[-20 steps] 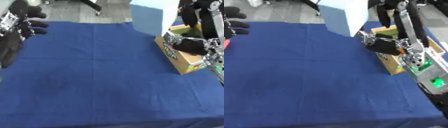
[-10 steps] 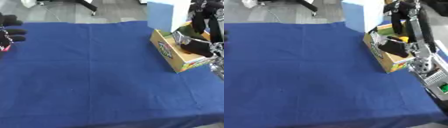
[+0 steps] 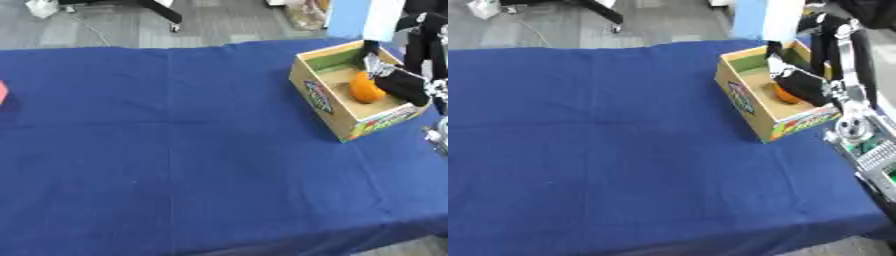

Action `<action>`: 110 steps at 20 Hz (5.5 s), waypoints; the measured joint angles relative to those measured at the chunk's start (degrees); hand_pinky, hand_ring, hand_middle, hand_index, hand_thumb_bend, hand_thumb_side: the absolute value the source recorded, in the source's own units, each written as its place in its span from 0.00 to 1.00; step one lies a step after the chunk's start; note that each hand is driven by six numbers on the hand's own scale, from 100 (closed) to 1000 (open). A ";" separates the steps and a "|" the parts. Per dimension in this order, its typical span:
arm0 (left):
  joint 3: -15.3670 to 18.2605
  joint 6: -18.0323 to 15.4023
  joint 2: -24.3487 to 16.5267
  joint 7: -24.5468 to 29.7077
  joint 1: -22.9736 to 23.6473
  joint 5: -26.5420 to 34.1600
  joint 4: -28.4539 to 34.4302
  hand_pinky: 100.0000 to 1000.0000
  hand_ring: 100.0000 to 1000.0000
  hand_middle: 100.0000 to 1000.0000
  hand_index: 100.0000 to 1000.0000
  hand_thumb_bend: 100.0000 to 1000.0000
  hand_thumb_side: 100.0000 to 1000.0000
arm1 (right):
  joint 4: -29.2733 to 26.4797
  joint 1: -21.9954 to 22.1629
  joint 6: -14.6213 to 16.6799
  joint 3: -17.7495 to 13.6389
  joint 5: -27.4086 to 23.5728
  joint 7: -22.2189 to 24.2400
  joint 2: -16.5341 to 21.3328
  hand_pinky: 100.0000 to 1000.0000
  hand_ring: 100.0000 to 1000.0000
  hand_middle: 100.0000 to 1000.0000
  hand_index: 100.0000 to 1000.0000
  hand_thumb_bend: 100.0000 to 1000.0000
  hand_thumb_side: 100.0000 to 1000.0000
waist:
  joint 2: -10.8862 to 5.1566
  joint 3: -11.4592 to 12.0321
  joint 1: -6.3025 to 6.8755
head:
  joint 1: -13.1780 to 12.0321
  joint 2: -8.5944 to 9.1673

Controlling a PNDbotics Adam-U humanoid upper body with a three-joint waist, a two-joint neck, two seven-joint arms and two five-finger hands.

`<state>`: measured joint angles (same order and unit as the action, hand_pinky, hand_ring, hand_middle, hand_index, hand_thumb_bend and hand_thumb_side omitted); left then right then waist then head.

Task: Pick up the objects with one hand, pass them to the other hand, and then place them into the box on the other side of the table.

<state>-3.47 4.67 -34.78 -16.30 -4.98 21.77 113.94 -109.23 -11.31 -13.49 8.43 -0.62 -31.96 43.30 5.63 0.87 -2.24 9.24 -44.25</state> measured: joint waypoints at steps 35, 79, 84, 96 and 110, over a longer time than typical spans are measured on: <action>5.88 1.00 3.56 -3.32 4.50 -8.37 -0.03 0.73 0.69 0.69 0.79 0.53 0.64 | 6.65 1.97 8.08 -7.24 5.40 9.04 3.00 0.15 0.14 0.28 0.87 0.23 0.30 | 0.04 1.57 0.37 | -5.90 0.02; 5.34 18.85 -16.10 5.28 -32.99 -31.20 -57.73 0.74 0.70 0.70 0.82 0.70 0.63 | -4.16 5.09 35.36 3.27 19.71 22.80 -15.18 0.16 0.12 0.26 0.87 0.00 0.34 | 11.27 -7.66 -0.75 | -28.33 9.44; 3.93 17.40 -14.87 3.72 -33.00 -28.59 -58.99 0.74 0.69 0.69 0.82 0.66 0.58 | -4.16 4.75 35.25 3.61 19.82 22.91 -15.88 0.16 0.11 0.25 0.87 0.00 0.35 | 11.71 -8.08 -1.16 | -28.66 10.10; 3.22 17.33 -13.17 4.94 -33.07 -31.05 -59.68 0.69 0.55 0.52 0.67 0.36 0.29 | -4.16 4.73 34.86 3.95 19.48 23.67 -16.28 0.16 0.11 0.25 0.87 0.00 0.36 | 11.71 -8.24 -1.16 | -29.36 10.15; 3.26 14.93 -13.51 -6.24 -31.28 -26.12 -53.21 0.64 0.45 0.39 0.54 0.15 0.10 | -4.16 5.15 34.00 3.87 18.32 23.78 -15.69 0.18 0.12 0.26 0.87 0.00 0.35 | 8.87 -7.58 -1.11 | -26.44 8.99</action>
<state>-0.21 19.61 -48.30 -22.54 -36.26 -4.35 60.73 -113.39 -6.16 20.51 12.30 17.70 -8.18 27.62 14.51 -6.71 -3.35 -17.20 -35.26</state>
